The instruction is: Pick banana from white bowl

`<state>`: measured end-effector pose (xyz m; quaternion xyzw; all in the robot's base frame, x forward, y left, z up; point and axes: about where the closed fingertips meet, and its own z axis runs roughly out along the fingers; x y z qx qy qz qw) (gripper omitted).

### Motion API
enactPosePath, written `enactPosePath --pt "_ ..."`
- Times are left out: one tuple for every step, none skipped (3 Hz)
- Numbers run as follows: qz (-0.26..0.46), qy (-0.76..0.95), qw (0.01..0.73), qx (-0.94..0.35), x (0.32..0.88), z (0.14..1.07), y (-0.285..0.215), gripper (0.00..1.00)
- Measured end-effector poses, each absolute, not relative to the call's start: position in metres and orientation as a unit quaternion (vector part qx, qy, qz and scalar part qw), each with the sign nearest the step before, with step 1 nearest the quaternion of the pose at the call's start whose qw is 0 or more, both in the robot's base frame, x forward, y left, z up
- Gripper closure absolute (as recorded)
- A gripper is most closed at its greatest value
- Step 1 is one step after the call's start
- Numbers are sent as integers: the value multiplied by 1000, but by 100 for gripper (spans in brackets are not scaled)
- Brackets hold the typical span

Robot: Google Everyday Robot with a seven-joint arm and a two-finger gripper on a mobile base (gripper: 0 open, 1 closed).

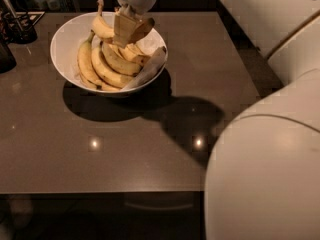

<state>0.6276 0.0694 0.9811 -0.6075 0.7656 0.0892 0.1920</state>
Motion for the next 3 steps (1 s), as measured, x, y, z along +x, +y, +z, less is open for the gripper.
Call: enactPosePath --pt "122 725 226 -639 608 1002 60 100" --pt "150 697 248 -656 590 1011 40 100" --pt "168 687 258 -658 569 1015 6 100"
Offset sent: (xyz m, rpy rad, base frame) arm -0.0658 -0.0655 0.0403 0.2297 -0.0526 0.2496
